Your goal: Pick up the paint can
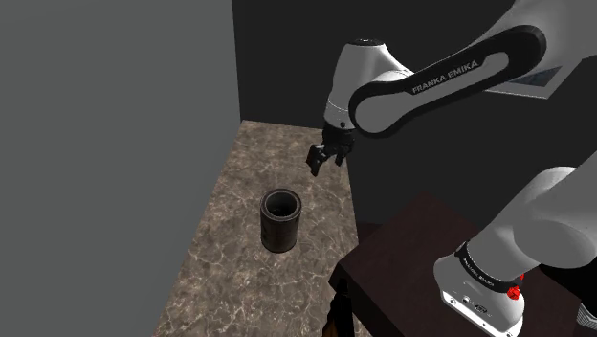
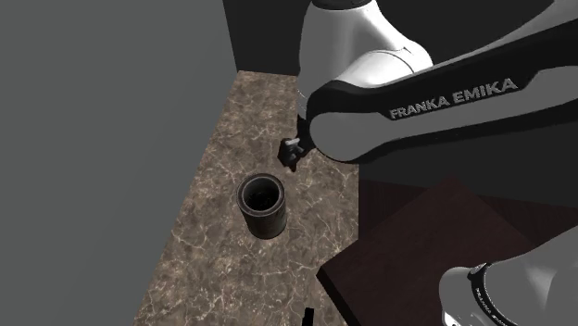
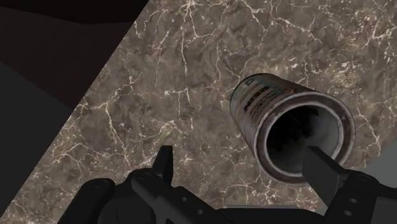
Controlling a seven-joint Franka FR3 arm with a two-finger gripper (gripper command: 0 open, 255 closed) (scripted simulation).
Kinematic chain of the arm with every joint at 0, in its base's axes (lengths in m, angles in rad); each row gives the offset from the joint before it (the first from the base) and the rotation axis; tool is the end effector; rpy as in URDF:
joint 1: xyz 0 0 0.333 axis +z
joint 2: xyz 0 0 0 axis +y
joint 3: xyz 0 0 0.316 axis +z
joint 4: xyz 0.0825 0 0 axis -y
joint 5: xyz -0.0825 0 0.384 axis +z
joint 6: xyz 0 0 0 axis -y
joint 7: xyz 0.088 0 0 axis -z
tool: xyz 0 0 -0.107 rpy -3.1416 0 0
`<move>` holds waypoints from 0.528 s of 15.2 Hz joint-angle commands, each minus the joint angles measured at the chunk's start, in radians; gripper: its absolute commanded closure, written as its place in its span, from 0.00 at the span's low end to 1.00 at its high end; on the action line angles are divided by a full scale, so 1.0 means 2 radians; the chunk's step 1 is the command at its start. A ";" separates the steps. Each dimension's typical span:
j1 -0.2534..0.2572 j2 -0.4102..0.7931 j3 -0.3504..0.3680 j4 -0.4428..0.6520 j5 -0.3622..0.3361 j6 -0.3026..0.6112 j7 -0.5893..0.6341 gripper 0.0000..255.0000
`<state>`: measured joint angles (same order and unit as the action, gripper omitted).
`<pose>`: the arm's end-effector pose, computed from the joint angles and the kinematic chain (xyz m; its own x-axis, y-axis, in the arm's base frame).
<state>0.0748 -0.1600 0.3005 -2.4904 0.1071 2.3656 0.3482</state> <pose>0.4262 0.1682 0.3464 0.9985 -0.0515 0.0168 -0.0508 -0.9980 -0.0380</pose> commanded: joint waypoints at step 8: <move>0.021 0.192 0.011 0.076 -0.123 0.097 0.124 0.00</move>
<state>0.1069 0.1794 0.3279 -2.3586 -0.1055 2.5400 0.5665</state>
